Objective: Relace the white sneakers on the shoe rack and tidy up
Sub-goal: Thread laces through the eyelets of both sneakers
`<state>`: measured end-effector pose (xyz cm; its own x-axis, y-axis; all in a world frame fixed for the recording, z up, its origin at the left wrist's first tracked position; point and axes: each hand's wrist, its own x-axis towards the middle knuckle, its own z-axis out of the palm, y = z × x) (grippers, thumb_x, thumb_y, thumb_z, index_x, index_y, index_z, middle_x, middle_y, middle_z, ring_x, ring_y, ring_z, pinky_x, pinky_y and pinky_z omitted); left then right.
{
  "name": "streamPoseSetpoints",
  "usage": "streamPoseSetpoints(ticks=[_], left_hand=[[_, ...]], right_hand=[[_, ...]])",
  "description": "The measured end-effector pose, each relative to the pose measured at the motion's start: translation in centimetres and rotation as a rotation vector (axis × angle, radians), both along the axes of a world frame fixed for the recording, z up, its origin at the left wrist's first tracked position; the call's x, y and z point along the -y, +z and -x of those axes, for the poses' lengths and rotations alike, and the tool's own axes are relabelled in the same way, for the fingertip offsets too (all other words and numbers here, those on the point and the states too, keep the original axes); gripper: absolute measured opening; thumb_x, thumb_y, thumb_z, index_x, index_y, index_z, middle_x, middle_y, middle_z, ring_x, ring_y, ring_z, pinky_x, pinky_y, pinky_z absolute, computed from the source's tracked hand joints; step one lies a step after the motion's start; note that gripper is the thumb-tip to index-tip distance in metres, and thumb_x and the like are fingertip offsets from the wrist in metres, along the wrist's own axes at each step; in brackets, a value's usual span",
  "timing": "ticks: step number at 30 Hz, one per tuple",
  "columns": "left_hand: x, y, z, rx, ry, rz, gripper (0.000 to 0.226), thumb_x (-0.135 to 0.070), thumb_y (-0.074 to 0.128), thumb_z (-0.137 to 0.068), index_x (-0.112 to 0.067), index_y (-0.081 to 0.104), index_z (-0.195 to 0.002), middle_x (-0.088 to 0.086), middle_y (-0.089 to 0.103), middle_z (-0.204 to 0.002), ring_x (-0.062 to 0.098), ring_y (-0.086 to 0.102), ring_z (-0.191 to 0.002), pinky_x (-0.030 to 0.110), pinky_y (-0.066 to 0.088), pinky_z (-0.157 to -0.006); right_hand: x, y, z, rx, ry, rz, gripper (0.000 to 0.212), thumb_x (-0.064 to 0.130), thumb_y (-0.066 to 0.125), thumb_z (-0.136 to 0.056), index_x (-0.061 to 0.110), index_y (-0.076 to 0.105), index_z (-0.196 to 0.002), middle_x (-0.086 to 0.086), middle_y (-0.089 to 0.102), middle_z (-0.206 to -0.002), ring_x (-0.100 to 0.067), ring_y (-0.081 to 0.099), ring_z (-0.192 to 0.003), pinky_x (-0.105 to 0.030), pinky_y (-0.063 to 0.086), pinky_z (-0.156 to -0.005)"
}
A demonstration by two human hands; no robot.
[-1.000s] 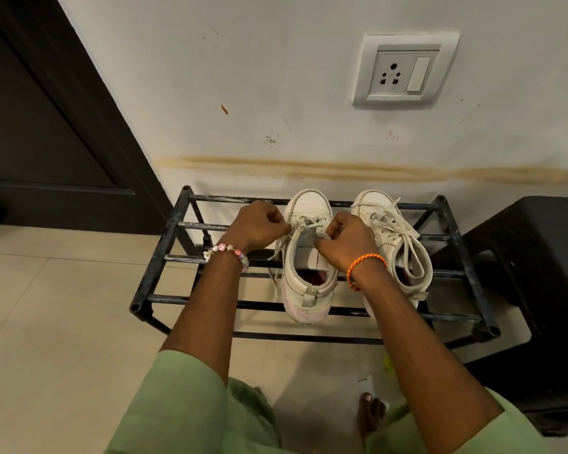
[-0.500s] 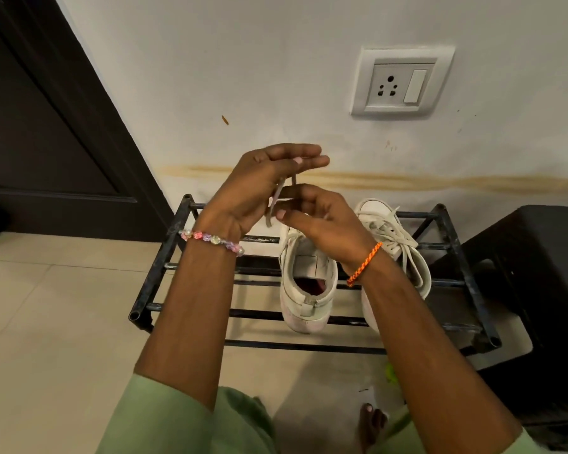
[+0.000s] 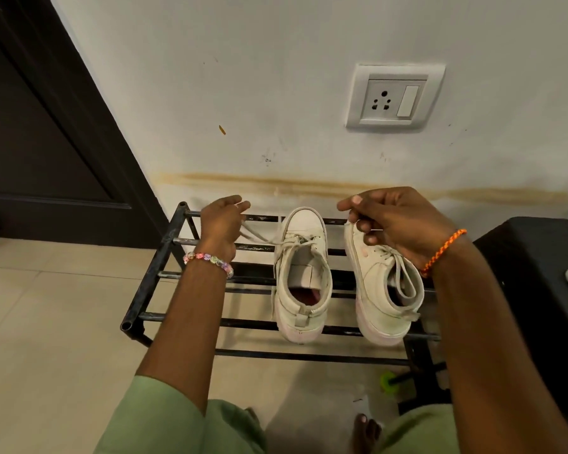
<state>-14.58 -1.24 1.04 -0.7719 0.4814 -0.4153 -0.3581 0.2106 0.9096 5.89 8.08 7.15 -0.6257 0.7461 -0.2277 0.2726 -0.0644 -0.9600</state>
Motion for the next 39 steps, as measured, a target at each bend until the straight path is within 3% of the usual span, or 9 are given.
streamPoseSetpoints(ticks=[3, 7, 10, 13, 17, 22, 28, 33, 39], left_hand=[[0.1, 1.3, -0.8, 0.101, -0.11, -0.103, 0.021, -0.002, 0.049, -0.096, -0.011, 0.058, -0.112, 0.005, 0.067, -0.115, 0.022, 0.066, -0.094, 0.032, 0.056, -0.069], [0.0, 3.6, -2.2, 0.193, -0.254, -0.271, 0.024, 0.0, 0.045, -0.097, -0.006, 0.056, -0.117, 0.009, 0.062, -0.121, 0.03, 0.065, -0.097, 0.031, 0.06, -0.062], [0.0, 5.2, -2.9, 0.247, -0.348, -0.376, 0.029, 0.005, 0.039, -0.097, -0.004, 0.055, -0.12, 0.012, 0.059, -0.123, 0.026, 0.065, -0.092, 0.027, 0.059, -0.063], [0.4, 6.4, -2.9, 0.192, -0.42, -0.364, 0.029, 0.003, 0.042, -0.097, -0.007, 0.058, -0.118, 0.009, 0.061, -0.123, 0.025, 0.064, -0.097, 0.027, 0.059, -0.065], [1.0, 6.5, -3.0, 0.042, -0.5, -0.247, 0.024, -0.005, 0.05, -0.095, -0.012, 0.062, -0.114, 0.003, 0.068, -0.115, 0.017, 0.06, -0.11, 0.029, 0.059, -0.072], [1.1, 6.4, -2.8, -0.041, -0.53, -0.236, 0.029, 0.0, 0.045, -0.09, -0.008, 0.062, -0.112, 0.004, 0.07, -0.112, 0.02, 0.057, -0.109, 0.037, 0.05, -0.095], [0.7, 5.9, -3.3, -0.452, -0.453, -0.138, 0.024, -0.009, 0.065, -0.087, -0.011, 0.069, -0.11, 0.004, 0.071, -0.105, 0.003, 0.064, -0.097, 0.012, 0.047, -0.087], [0.5, 6.5, -3.8, -0.682, -0.396, -0.111, 0.014, -0.022, 0.067, -0.087, -0.016, 0.075, -0.096, -0.006, 0.072, -0.092, 0.003, 0.065, -0.092, 0.018, 0.049, -0.083], [0.4, 4.2, -2.3, -0.503, -0.168, -0.103, 0.014, -0.027, 0.062, -0.091, -0.024, 0.07, -0.079, -0.005, 0.072, -0.075, 0.012, 0.07, -0.089, 0.024, 0.048, -0.084]], right_hand=[[0.1, -1.5, 0.9, 0.069, 0.021, -0.16, 0.018, 0.011, 0.06, -0.09, 0.005, 0.065, -0.107, -0.002, 0.065, -0.088, -0.008, 0.059, -0.074, -0.015, 0.052, -0.058], [1.6, -2.9, 3.0, -0.021, 0.063, -0.244, 0.033, 0.005, 0.069, -0.082, 0.007, 0.062, -0.114, -0.007, 0.065, -0.111, -0.012, 0.06, -0.1, -0.015, 0.05, -0.083], [2.9, -3.7, 4.6, -0.063, 0.134, -0.264, 0.044, 0.005, 0.071, -0.08, 0.01, 0.057, -0.122, -0.004, 0.064, -0.117, -0.013, 0.059, -0.112, -0.028, 0.049, -0.095], [3.4, -4.5, 5.5, -0.108, 0.057, -0.358, 0.035, 0.01, 0.071, -0.081, 0.015, 0.061, -0.114, 0.0, 0.068, -0.1, -0.013, 0.065, -0.098, -0.034, 0.052, -0.089], [3.0, -4.7, 5.4, -0.168, -0.042, -0.458, 0.009, 0.005, 0.068, -0.083, 0.014, 0.068, -0.084, 0.004, 0.068, -0.076, -0.006, 0.063, -0.071, -0.023, 0.053, -0.072], [2.9, -4.6, 5.3, -0.174, -0.09, -0.511, 0.008, 0.008, 0.063, -0.087, 0.013, 0.066, -0.081, 0.011, 0.066, -0.076, 0.004, 0.06, -0.072, -0.011, 0.048, -0.065], [2.5, -3.5, 4.8, -0.239, -0.032, -0.409, 0.015, 0.004, 0.068, -0.083, 0.013, 0.065, -0.094, 0.008, 0.068, -0.088, 0.0, 0.064, -0.086, -0.017, 0.053, -0.072], [2.9, -2.7, 5.1, -0.233, -0.057, -0.478, 0.009, 0.01, 0.069, -0.084, 0.018, 0.067, -0.088, 0.008, 0.065, -0.07, -0.003, 0.063, -0.069, -0.02, 0.05, -0.063], [1.2, -0.8, 2.9, -0.22, -0.114, -0.276, 0.01, 0.008, 0.061, -0.089, 0.01, 0.069, -0.085, -0.003, 0.059, -0.061, -0.001, 0.054, -0.048, -0.017, 0.051, -0.058]])
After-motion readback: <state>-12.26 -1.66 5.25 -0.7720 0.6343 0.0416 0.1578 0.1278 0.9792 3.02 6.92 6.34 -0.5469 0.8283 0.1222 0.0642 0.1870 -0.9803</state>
